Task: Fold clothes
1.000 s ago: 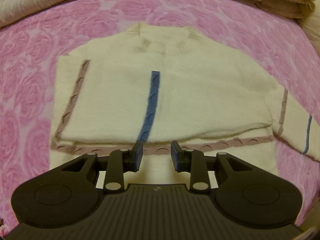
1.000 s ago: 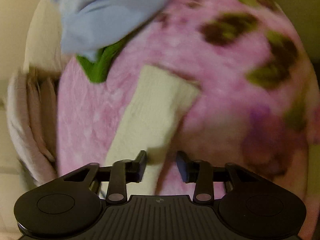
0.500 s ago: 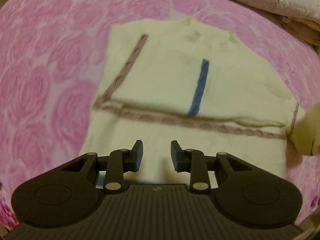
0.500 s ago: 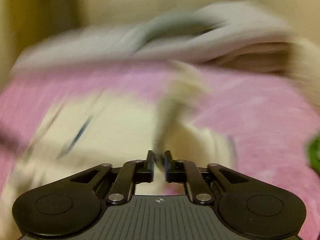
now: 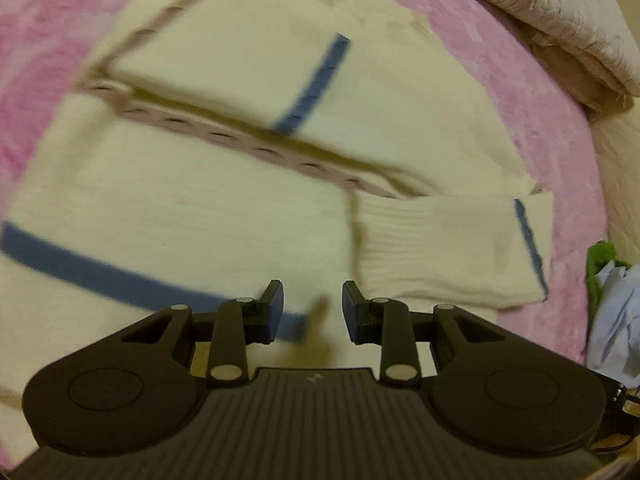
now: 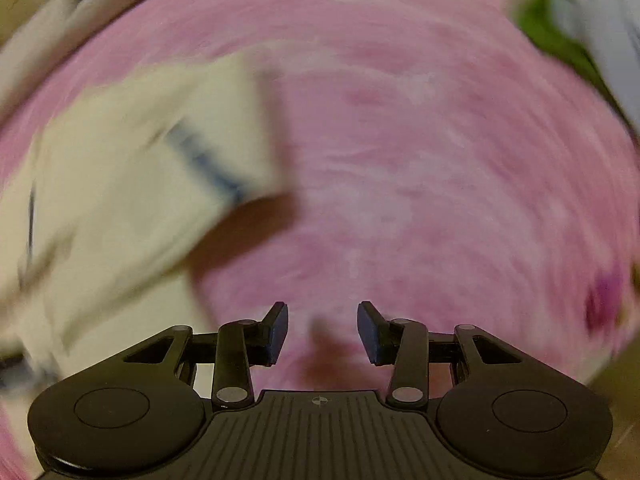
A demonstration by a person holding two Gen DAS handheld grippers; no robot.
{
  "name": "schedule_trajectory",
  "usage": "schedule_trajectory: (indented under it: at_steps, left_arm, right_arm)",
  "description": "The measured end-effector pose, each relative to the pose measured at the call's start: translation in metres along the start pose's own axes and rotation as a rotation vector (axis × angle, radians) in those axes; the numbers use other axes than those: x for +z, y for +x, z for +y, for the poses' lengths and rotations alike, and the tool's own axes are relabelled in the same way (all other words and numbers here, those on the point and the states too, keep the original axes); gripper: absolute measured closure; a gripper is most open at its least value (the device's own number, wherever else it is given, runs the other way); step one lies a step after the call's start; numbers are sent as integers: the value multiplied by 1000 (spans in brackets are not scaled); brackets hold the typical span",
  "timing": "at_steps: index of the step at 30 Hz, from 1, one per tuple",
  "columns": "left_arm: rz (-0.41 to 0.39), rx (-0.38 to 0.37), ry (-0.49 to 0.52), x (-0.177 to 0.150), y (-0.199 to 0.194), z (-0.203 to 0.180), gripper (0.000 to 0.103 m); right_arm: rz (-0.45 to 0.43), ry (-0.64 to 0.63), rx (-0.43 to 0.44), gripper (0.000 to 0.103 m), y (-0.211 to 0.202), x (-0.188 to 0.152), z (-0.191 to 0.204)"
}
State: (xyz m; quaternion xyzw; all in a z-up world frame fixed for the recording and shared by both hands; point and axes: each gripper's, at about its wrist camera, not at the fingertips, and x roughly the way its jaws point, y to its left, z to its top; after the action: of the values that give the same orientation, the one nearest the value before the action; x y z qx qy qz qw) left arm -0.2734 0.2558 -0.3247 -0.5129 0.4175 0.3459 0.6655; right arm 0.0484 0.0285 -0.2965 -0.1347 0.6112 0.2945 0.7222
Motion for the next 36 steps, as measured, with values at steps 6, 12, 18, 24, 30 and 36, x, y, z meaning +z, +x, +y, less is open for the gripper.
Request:
schedule_trajectory:
  at_steps: [6, 12, 18, 24, 30, 36]
  left_arm:
    - [-4, 12, 35, 11, 39, -22, 70]
    - [-53, -96, 218, 21, 23, -56, 101]
    - [-294, -134, 441, 49, -69, -70, 101]
    - [-431, 95, 447, 99, -108, -1, 101]
    - [-311, 184, 396, 129, -56, 56, 101]
    - [-296, 229, 397, 133, -39, 70, 99]
  right_arm:
    - [15, 102, 25, 61, -15, 4, -33]
    - [19, 15, 24, 61, 2, 4, -13]
    - [-7, -11, 28, 61, 10, 20, 0]
    - [-31, -46, 40, 61, 15, 36, 21]
    - [-20, -91, 49, 61, 32, 48, 52]
    - [-24, -149, 51, 61, 34, 52, 70]
